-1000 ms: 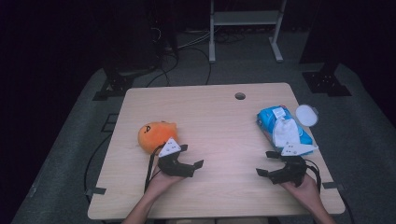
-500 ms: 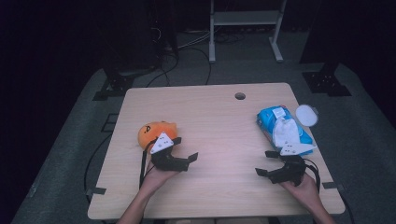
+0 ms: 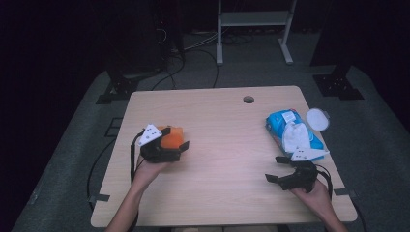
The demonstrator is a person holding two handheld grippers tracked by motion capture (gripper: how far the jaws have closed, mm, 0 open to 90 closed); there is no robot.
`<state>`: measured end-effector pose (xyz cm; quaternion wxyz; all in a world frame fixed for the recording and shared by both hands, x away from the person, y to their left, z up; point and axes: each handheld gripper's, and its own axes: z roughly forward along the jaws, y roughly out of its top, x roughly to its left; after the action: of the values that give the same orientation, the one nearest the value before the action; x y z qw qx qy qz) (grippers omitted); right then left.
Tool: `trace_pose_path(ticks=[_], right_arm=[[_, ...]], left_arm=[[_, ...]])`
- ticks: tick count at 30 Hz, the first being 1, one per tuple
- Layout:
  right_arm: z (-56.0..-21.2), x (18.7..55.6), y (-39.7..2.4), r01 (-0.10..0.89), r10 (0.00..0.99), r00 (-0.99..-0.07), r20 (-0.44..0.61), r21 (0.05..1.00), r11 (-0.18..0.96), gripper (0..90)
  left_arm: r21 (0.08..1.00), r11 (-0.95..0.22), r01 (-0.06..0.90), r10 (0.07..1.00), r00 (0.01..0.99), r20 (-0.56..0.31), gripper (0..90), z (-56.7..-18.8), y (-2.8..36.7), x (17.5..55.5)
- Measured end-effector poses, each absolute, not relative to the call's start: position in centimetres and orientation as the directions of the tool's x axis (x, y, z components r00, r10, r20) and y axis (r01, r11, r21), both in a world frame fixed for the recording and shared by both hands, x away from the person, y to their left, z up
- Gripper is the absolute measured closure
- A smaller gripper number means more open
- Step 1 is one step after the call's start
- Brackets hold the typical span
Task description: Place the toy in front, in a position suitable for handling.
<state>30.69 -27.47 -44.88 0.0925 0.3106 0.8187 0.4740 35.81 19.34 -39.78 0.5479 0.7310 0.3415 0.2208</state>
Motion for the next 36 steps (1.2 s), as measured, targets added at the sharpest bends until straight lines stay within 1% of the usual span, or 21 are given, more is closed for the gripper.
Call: trace_pose_path(ticks=[9,14,16,18,27,29,31,32,36], right_arm=[[-44.8,30.6,-27.6,0.416,0.596,-0.79,0.14,0.837,0.355,13.4],[-44.7,30.5,-27.6,0.414,0.595,-0.791,0.141,0.839,0.352,13.5],[-44.7,30.6,-27.6,0.414,0.593,-0.793,0.14,0.838,0.355,13.5],[-44.8,30.6,-27.5,0.414,0.589,-0.795,0.143,0.837,0.357,13.5],[-44.7,30.6,-27.3,0.413,0.585,-0.798,0.142,0.837,0.36,13.5],[-44.7,30.6,-27.3,0.413,0.585,-0.798,0.143,0.837,0.358,13.4],[-44.7,30.6,-27.4,0.413,0.586,-0.798,0.143,0.837,0.358,13.5],[-44.7,30.6,-27.4,0.415,0.586,-0.797,0.144,0.836,0.358,13.4],[-44.6,30.5,-27.4,0.411,0.588,-0.796,0.143,0.841,0.352,13.5]], left_arm=[[0.952,-0.16,0.261,0.789,0.613,-0.035,6.4,-39.8,21.4,37.1],[0.943,-0.163,0.29,0.818,0.574,-0.035,6.4,-40.4,22.9,37.9],[0.939,-0.163,0.302,0.818,0.573,-0.042,6.4,-40.6,23.3,38.1],[0.933,-0.182,0.311,0.822,0.569,-0.029,6.5,-40.8,23.6,38.3],[0.907,-0.191,0.375,0.845,0.532,-0.042,6.5,-42.6,24.4,38.9],[0.907,-0.199,0.371,0.845,0.533,-0.033,6.6,-43.1,24.4,38.9],[0.91,-0.186,0.371,0.849,0.527,-0.042,7.0,-43.3,24.3,38.9],[0.909,-0.196,0.368,0.849,0.527,-0.031,7.7,-43.4,24.3,38.8],[0.91,-0.216,0.354,0.848,0.529,-0.005,13.5,-43.9,24.3,38.6]])
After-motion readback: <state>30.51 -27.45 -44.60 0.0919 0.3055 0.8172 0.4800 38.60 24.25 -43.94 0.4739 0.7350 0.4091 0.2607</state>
